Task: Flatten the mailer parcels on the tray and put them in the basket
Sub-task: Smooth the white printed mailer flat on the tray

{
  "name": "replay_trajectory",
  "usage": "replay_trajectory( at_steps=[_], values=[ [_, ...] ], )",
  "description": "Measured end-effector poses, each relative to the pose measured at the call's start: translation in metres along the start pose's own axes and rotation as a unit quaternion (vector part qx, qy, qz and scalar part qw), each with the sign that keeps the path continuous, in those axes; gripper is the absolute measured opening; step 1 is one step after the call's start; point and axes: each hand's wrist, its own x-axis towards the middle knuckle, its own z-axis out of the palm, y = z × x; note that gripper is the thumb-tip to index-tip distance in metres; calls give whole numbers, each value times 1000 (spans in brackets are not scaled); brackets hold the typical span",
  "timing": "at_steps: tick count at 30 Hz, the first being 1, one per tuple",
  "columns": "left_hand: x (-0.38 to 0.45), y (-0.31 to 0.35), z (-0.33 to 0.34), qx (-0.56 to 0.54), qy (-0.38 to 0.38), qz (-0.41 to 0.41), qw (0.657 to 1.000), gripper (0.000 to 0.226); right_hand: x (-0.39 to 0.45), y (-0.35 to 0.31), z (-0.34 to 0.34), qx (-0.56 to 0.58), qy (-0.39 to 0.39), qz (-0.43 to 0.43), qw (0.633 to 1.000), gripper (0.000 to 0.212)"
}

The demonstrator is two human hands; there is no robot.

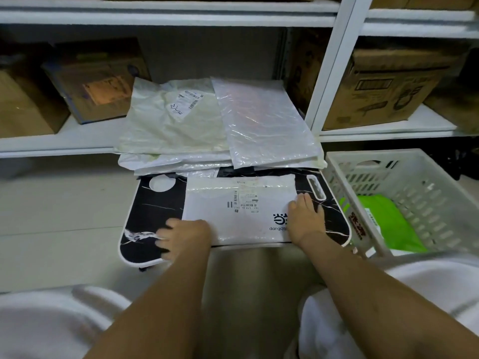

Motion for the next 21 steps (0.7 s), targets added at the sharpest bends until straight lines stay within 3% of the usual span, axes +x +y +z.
replay_trajectory(
  at_steps=[1, 3, 6, 14, 17, 21],
  values=[
    [5, 0, 10, 88, 29, 77, 993, 62, -1, -11, 0, 34, 22, 22, 999, 58],
    [3, 1, 23, 196, 53, 259, 944, 62, -8, -38, 6, 90, 64, 44, 993, 59],
    [-7, -9, 46, 264, 31, 375, 888, 59, -26, -76, 27, 146, 128, -6, 981, 57],
    [11, -47, 77, 315, -6, 492, 812, 61, -39, -79, 76, 133, 49, -58, 988, 54],
    [8, -46, 76, 316, -41, 480, 817, 56, -37, -77, 78, 124, 24, -49, 991, 58],
    [11, -46, 75, 321, -29, 489, 810, 59, -36, -77, 77, 108, 11, -48, 993, 58]
  ],
)
